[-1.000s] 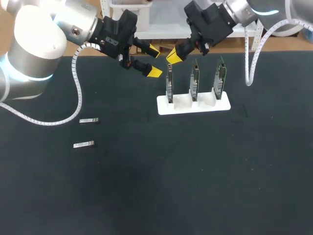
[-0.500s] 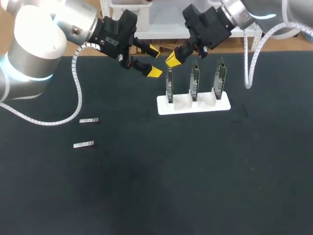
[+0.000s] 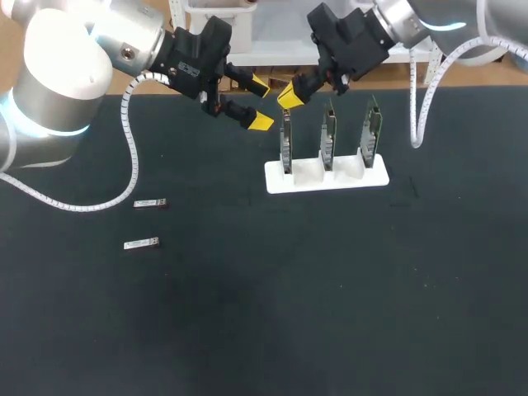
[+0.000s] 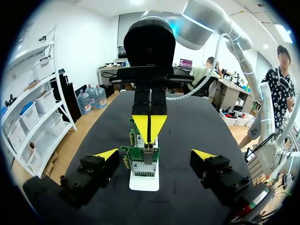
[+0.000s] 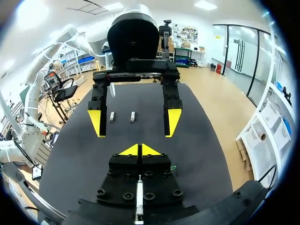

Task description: Pick up the optical module with the left hand, and insert it into the network port with the right hand.

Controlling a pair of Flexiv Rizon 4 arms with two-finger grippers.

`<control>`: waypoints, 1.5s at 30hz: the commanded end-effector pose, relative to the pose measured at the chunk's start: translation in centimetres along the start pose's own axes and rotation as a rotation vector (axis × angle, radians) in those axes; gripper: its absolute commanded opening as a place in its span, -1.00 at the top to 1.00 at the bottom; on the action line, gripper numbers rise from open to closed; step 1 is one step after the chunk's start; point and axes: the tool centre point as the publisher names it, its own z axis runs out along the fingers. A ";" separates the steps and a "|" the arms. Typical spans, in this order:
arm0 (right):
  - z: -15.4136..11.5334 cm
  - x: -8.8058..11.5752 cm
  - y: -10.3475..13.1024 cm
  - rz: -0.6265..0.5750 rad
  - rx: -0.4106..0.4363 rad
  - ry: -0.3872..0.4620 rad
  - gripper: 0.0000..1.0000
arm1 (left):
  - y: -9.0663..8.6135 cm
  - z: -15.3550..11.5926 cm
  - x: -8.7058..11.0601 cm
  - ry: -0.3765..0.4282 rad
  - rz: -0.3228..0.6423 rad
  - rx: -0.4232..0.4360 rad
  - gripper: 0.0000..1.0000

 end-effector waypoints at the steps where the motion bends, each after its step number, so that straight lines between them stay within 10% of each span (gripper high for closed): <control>1: 0.2 0.1 -0.2 0.001 0.001 0.004 1.00 | 0.2 0.0 -0.1 0.004 0.000 0.004 -1.00; 45: 0.4 0.4 -0.6 0.005 0.007 0.014 1.00 | 0.2 0.0 -0.1 0.004 0.000 0.004 -1.00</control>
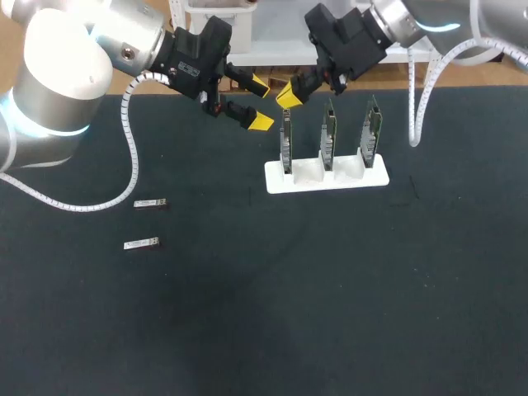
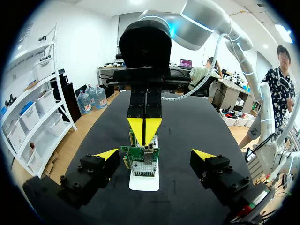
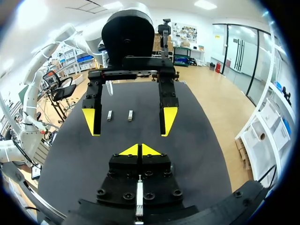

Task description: Pick up the optical module with the left hand, and insert it into the network port with the right hand.

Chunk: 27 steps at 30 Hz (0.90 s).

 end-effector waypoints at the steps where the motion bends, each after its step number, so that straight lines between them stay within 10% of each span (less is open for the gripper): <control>1: 0.0 0.2 0.0 0.004 0.002 0.002 1.00 | 0.2 0.0 -0.1 0.004 0.000 0.004 -1.00; 27: 0.7 1.2 0.4 0.023 -0.007 0.024 1.00 | 0.2 0.0 -0.1 0.004 0.000 0.004 -1.00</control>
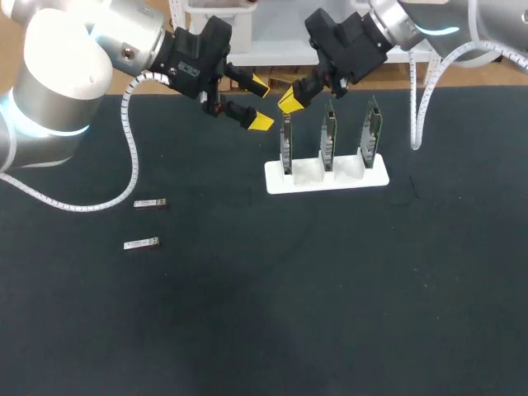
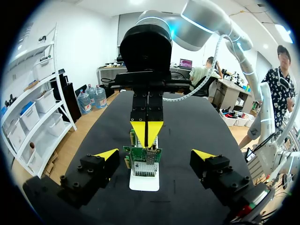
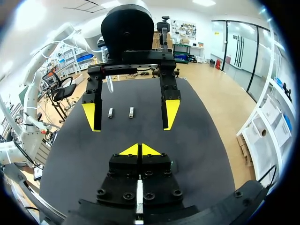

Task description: Pick up the optical module with the left hand, and insert it into the network port with the right hand.

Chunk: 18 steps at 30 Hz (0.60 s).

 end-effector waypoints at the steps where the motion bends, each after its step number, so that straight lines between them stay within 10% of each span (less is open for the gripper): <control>1: 0.4 0.5 0.0 0.003 0.002 0.004 1.00 | 0.2 0.0 -0.1 0.004 0.000 0.004 -1.00; 18: 1.0 1.0 0.0 0.017 -0.004 0.019 1.00 | 0.2 0.0 -0.1 0.004 0.000 0.004 -1.00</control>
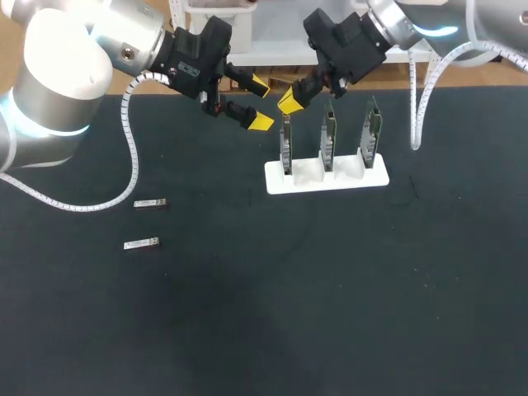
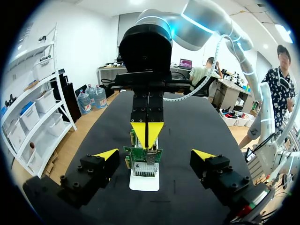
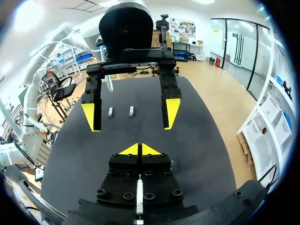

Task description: Pick up the optical module with the left hand, and insert it into the network port with the right hand.

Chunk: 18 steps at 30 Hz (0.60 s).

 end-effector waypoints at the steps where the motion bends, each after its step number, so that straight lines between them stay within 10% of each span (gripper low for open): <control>1: 0.9 1.0 -0.1 0.003 -0.002 0.005 1.00 | 0.2 0.0 -0.1 0.004 0.000 0.004 -1.00; 18: 0.1 -0.1 0.2 0.013 -0.006 -0.046 1.00 | 0.2 0.0 -0.1 0.004 0.000 0.004 -1.00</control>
